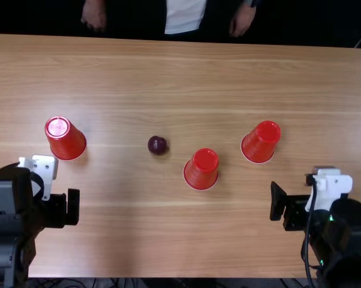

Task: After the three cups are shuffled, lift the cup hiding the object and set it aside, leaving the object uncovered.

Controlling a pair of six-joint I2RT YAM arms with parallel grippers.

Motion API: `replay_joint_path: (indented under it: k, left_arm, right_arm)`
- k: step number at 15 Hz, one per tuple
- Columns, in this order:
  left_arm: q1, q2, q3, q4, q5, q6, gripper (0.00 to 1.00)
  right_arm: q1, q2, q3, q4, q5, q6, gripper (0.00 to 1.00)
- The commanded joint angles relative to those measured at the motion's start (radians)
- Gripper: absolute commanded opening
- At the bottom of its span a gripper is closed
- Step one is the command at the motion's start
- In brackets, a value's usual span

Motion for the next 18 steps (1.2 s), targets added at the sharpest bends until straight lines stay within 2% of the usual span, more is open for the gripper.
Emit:
replay_joint_path:
  k: [1,3,5,8,13,18]
  left_arm:
    - [0.006,-0.072,-0.059,0.031,0.004,-0.032,1.0]
    - [0.007,-0.164,-0.141,0.095,0.006,-0.078,1.0]
    - [0.006,-0.253,-0.225,0.154,0.006,-0.098,1.0]
    - [0.004,-0.355,-0.345,0.197,0.006,-0.098,1.0]
    - [0.006,-0.559,-0.557,0.359,0.004,-0.098,1.0]
    - [0.009,-0.906,-0.779,0.524,0.002,-0.096,1.0]
  right_arm:
    - [-0.025,-0.075,-0.057,0.0,0.012,-0.003,1.0]
    - [-0.051,-0.187,-0.112,0.0,0.008,-0.001,1.0]
    - [-0.055,-0.294,-0.17,0.001,0.008,-0.001,1.0]
    - [-0.055,-0.432,-0.27,0.0,0.012,-0.003,1.0]
    - [-0.058,-0.676,-0.376,0.005,0.013,-0.003,1.0]
    - [-0.117,-0.704,-0.405,0.029,0.012,-0.018,1.0]
